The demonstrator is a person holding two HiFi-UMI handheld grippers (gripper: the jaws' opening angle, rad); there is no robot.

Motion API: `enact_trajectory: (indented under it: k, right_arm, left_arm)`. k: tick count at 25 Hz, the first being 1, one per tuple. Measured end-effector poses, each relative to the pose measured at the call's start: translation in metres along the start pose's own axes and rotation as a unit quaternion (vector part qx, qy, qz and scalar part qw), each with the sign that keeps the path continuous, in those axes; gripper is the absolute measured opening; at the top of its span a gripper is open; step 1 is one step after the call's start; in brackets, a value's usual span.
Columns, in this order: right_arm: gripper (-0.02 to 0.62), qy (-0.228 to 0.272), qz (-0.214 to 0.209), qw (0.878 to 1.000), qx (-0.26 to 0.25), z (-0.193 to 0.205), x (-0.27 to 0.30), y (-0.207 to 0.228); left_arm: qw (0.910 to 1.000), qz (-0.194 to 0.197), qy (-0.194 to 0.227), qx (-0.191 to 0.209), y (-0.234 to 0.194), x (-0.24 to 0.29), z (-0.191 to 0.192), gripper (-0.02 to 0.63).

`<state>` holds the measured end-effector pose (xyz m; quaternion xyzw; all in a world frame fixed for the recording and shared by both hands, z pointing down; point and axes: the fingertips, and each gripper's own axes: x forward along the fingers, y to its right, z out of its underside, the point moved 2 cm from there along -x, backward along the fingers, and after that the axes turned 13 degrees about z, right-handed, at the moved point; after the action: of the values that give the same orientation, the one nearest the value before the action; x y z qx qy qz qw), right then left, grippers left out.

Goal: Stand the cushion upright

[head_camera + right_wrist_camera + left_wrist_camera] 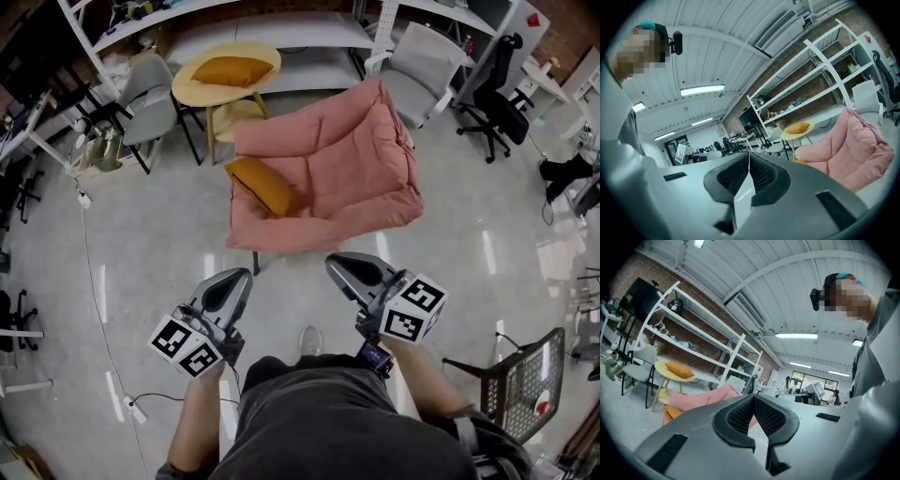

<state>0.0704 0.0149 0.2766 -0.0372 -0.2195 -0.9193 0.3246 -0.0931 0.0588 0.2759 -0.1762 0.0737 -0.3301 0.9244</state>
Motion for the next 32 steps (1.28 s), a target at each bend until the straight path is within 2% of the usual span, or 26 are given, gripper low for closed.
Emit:
enact_trajectory:
  k: [9, 17, 23, 32]
  right_arm:
    - [0.017, -0.016, -0.007, 1.000, 0.007, -0.019, 0.054, 0.046]
    - [0.017, -0.032, 0.023, 0.999, 0.020, -0.024, 0.111, 0.097]
    - [0.017, -0.059, 0.053, 0.996, 0.038, -0.024, 0.176, 0.131]
    - [0.017, -0.111, 0.085, 0.988, 0.068, -0.004, 0.289, 0.188]
  left_arm:
    - [0.9998, -0.008, -0.006, -0.014, -0.076, 0.049, -0.014, 0.009]
    - [0.9990, 0.006, -0.030, -0.033, -0.163, 0.090, -0.006, 0.009]
    - [0.9966, 0.001, -0.059, -0.058, -0.268, 0.112, 0.003, 0.009]
    - [0.9913, -0.045, -0.093, -0.081, -0.473, 0.125, 0.035, 0.011]
